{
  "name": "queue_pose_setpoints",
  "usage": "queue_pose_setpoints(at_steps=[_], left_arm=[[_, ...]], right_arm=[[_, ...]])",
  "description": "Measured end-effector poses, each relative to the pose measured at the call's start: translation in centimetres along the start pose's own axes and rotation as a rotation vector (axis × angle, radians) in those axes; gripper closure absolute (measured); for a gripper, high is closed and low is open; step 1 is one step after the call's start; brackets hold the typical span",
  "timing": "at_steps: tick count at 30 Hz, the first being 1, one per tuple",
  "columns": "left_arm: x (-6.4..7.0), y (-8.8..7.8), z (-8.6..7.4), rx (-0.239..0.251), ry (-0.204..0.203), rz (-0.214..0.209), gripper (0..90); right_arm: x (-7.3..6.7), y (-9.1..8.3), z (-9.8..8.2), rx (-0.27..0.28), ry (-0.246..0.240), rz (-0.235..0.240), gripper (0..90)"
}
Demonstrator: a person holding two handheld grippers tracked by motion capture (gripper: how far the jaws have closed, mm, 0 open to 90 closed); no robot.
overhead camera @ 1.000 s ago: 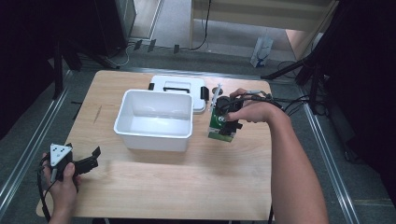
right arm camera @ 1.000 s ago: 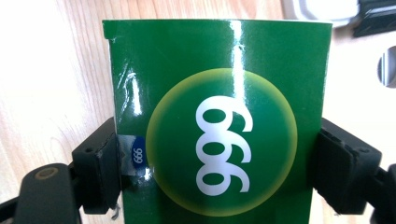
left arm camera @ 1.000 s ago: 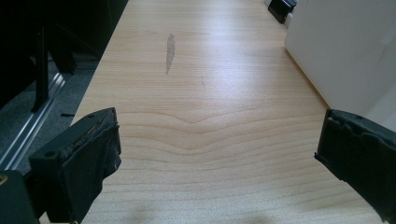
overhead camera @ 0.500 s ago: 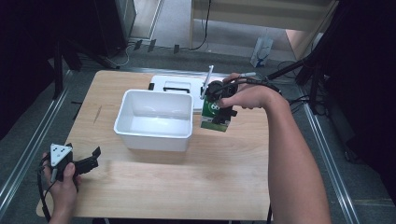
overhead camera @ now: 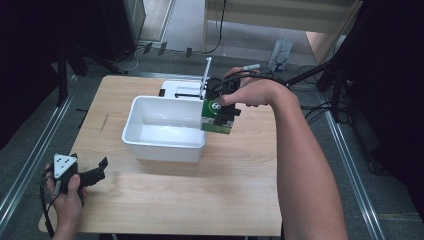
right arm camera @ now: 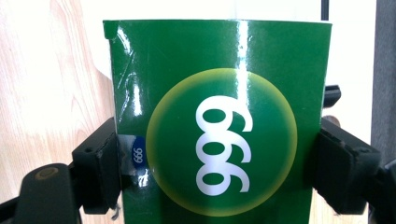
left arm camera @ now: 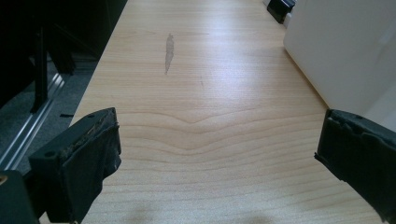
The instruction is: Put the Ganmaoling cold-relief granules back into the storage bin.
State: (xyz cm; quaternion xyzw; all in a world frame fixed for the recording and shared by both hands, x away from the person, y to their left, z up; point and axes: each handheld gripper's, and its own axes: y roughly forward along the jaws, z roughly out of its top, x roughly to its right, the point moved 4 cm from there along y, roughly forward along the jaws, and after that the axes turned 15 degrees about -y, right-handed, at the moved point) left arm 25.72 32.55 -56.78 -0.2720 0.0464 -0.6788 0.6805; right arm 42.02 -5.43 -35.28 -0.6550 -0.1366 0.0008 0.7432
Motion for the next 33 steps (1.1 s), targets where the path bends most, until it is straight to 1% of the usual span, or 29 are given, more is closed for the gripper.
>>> queue_pose_setpoints(at_steps=[2,3,4,5,6,7,8,9,10,14,15,16,20,21,27,33], left_arm=[[0.0,0.0,0.0,0.0,0.0,0.0,0.0],[0.0,0.0,0.0,0.0,0.0,0.0,0.1],[0.0,0.0,0.0,-0.001,0.0,0.0,0.1],[0.0,0.0,0.0,-0.001,0.0,0.0,0.1],[0.0,0.0,0.0,-0.001,0.0,0.0,0.1],[0.0,0.0,0.0,0.0,-0.001,0.0,0.0],[0.0,0.0,0.0,0.0,-0.001,0.0,0.1],[0.0,0.0,0.0,-0.002,0.0,-0.001,0.0],[0.0,0.0,0.0,-0.001,-0.001,-0.001,0.1],[0.0,0.0,0.0,-0.001,-0.002,-0.001,0.0],[0.0,0.0,0.0,-0.001,-0.002,-0.001,0.0],[0.0,0.0,0.0,-0.001,-0.002,-0.002,0.0],[0.0,0.0,0.0,0.001,-0.007,-0.004,0.0],[0.0,0.0,0.0,0.0,-0.007,-0.004,0.0],[0.0,0.0,0.0,-0.002,-0.007,-0.007,0.1],[-0.1,0.0,0.0,0.0,-0.008,-0.008,0.1]], right_arm=[[0.0,-0.1,0.7,0.004,-0.004,0.004,16.4],[0.0,-0.1,0.7,0.004,-0.004,0.004,16.4],[0.0,-0.1,1.5,0.0,-0.012,0.007,16.3],[0.1,-0.1,1.7,0.003,-0.019,0.005,16.3],[0.1,-0.1,1.7,0.003,-0.019,0.005,16.3],[0.2,0.0,2.3,0.004,-0.021,0.011,16.3],[0.2,0.0,2.3,0.004,-0.021,0.011,16.3],[0.2,0.1,2.9,0.013,-0.022,0.015,16.3],[0.2,0.1,3.1,0.012,-0.017,0.02,16.3],[0.4,0.6,4.3,0.018,-0.028,0.026,16.3],[0.4,0.6,4.3,0.018,-0.028,0.026,16.3],[0.4,0.8,4.8,0.023,-0.026,0.034,16.3],[0.6,1.6,5.7,0.026,-0.04,0.027,16.3],[0.6,1.7,5.8,0.025,-0.048,0.025,16.3],[0.7,2.8,6.6,0.026,-0.055,0.027,16.2],[0.7,4.3,6.5,0.034,-0.06,0.033,16.2]])
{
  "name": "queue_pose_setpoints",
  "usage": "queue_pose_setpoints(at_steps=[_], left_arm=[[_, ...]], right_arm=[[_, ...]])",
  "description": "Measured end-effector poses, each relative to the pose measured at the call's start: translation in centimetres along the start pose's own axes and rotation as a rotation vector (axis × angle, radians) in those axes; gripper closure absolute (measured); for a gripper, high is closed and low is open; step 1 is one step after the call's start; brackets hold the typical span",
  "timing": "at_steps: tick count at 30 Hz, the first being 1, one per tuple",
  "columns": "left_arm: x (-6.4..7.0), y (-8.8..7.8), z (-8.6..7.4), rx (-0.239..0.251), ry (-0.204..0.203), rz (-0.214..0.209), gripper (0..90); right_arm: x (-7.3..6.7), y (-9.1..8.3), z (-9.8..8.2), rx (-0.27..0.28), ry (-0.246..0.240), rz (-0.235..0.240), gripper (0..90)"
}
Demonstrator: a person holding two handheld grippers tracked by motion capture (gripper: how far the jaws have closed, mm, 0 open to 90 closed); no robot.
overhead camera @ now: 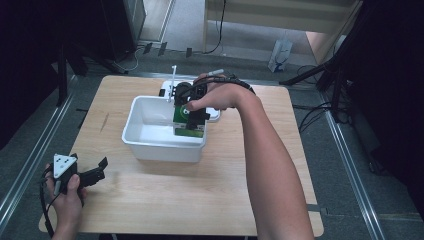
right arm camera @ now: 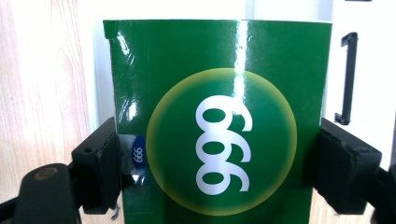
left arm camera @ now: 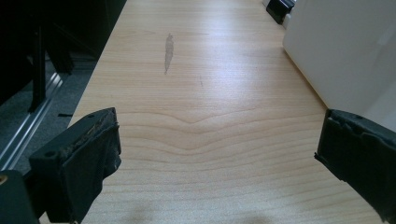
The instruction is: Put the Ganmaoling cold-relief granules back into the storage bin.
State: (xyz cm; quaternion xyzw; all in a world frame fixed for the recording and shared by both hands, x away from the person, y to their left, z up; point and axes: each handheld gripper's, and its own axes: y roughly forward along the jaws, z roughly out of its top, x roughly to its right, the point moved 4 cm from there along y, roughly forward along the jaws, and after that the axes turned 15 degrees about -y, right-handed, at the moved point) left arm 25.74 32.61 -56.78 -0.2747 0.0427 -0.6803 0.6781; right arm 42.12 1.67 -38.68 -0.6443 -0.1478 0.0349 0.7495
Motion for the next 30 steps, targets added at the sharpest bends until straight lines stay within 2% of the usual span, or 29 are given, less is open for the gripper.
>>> queue_pose_setpoints(at_steps=[2,8,12,17,30], left_arm=[[0.0,0.0,0.0,0.001,0.0,0.0,0.0],[0.0,0.0,0.0,0.001,0.002,0.003,0.1],[0.0,0.0,0.0,0.001,0.001,0.002,0.0],[0.0,0.0,0.0,0.003,-0.001,-0.001,0.0],[0.0,0.0,0.0,0.005,-0.001,-0.002,0.0]], right_arm=[[-0.1,0.4,-0.1,0.001,0.008,0.004,16.1],[-0.1,1.5,-0.2,0.0,-0.034,-0.018,16.1],[-0.1,2.5,-0.3,0.003,-0.042,-0.021,16.1],[-0.1,3.6,-0.6,0.021,-0.023,-0.007,16.0],[0.0,6.3,-1.0,0.007,-0.015,-0.005,15.9]])
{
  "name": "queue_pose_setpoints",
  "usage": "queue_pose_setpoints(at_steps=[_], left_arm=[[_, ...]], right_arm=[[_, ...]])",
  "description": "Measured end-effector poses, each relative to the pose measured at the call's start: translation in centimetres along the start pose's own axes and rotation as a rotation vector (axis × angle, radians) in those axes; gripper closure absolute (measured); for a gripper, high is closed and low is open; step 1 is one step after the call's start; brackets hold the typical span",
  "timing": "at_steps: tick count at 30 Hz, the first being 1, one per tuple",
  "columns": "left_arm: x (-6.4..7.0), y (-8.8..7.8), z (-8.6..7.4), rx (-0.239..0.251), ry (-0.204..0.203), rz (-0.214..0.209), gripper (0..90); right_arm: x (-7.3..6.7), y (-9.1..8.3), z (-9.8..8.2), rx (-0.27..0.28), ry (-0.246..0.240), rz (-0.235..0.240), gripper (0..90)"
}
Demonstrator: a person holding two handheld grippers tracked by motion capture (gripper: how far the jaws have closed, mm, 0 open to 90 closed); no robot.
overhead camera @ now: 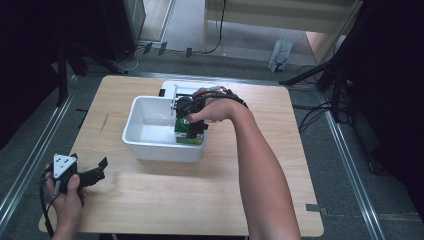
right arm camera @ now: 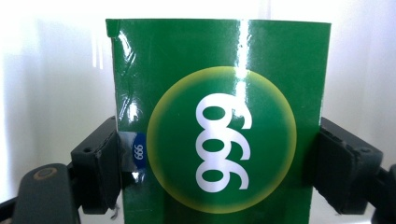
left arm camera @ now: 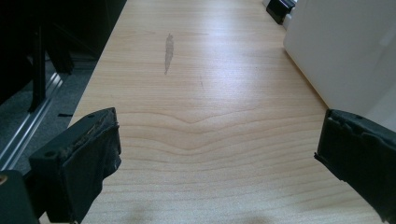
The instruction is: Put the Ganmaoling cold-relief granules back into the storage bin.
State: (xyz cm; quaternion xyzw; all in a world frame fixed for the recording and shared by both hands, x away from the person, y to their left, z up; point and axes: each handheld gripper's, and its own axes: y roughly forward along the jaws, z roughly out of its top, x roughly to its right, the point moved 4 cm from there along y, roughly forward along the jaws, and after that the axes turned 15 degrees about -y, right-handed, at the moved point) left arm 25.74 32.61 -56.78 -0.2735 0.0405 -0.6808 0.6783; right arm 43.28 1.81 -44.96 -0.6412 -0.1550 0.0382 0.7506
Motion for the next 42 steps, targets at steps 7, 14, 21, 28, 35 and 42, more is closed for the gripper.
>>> queue_pose_setpoints(at_steps=[7,14,21,28,35,42], left_arm=[[0.0,0.0,0.0,0.0,-0.002,0.001,0.1],[0.0,0.0,0.0,-0.001,-0.006,0.002,0.0],[0.0,0.0,0.0,-0.003,-0.008,0.002,0.1],[0.0,0.0,0.0,-0.002,-0.006,0.001,0.0],[0.0,0.0,0.0,-0.001,0.0,0.001,0.0],[0.0,0.0,0.0,-0.002,0.0,-0.001,0.1]], right_arm=[[0.0,1.5,0.0,-0.026,0.006,0.016,15.9],[0.1,2.4,0.2,-0.058,0.001,0.026,15.8],[-0.1,3.2,0.3,-0.095,0.006,0.043,15.4],[-0.1,2.9,0.1,-0.088,0.047,-0.004,13.2],[0.4,0.2,0.1,0.002,0.118,-0.031,0.3],[0.0,-2.3,-0.2,0.033,0.137,-0.064,0.0]])
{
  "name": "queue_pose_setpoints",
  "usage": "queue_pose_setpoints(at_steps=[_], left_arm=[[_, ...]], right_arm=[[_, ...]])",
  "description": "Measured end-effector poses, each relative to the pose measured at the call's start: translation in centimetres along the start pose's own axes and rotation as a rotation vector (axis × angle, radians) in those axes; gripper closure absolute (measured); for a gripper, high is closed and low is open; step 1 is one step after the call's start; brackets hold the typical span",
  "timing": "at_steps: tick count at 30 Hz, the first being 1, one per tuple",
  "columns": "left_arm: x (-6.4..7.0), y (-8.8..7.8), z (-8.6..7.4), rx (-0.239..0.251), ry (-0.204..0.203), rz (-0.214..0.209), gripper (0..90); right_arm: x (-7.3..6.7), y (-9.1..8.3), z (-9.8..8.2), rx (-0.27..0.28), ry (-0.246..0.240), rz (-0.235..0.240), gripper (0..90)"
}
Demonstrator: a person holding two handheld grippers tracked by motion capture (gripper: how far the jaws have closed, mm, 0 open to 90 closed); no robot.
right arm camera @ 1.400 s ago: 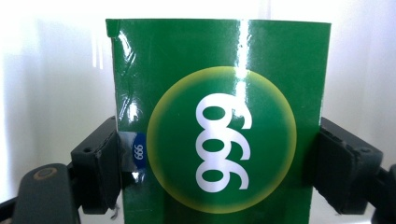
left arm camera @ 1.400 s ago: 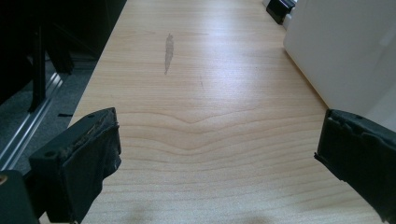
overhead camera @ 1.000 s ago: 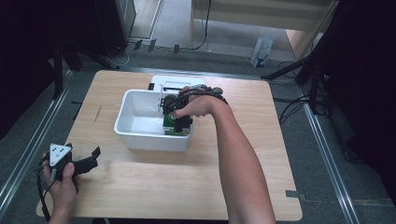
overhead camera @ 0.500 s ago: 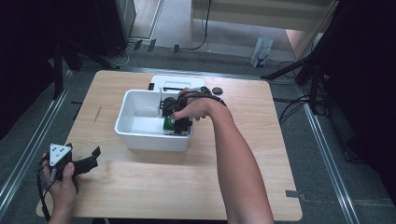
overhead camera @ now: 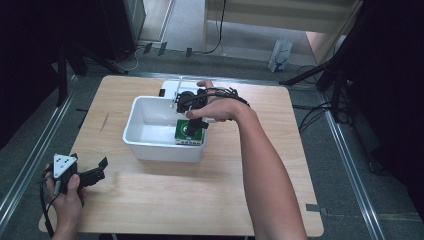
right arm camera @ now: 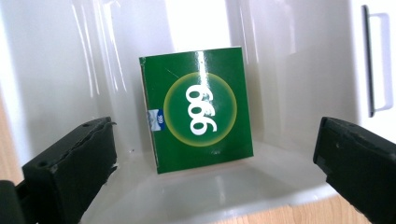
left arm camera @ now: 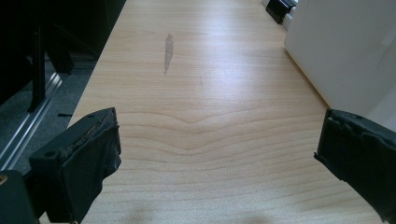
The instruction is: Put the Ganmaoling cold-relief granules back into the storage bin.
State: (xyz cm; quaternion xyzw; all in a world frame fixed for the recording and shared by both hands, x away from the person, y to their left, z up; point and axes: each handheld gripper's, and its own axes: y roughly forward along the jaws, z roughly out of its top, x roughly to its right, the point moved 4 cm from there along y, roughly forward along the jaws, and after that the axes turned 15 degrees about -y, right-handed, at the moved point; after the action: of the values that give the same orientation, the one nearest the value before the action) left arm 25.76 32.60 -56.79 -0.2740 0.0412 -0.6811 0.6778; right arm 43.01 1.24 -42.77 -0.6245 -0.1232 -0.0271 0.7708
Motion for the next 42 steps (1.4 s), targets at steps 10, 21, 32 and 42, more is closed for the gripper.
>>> queue_pose_setpoints(at_steps=[10,21,32,42], left_arm=[[0.0,0.0,0.0,-0.003,0.008,0.003,0.0],[0.0,0.0,0.0,-0.002,0.01,0.004,0.0],[0.1,0.0,0.0,0.002,0.014,0.004,0.1],[0.1,-0.1,-0.1,0.001,0.019,0.007,0.0]], right_arm=[[-0.5,-2.7,-1.4,0.021,-0.003,-0.02,0.0],[-1.2,-5.0,-5.4,0.007,0.028,-0.046,0.0],[-2.4,-5.3,-9.8,0.005,0.08,-0.068,0.0],[-3.7,-4.9,-12.8,0.042,0.144,-0.086,0.0]])
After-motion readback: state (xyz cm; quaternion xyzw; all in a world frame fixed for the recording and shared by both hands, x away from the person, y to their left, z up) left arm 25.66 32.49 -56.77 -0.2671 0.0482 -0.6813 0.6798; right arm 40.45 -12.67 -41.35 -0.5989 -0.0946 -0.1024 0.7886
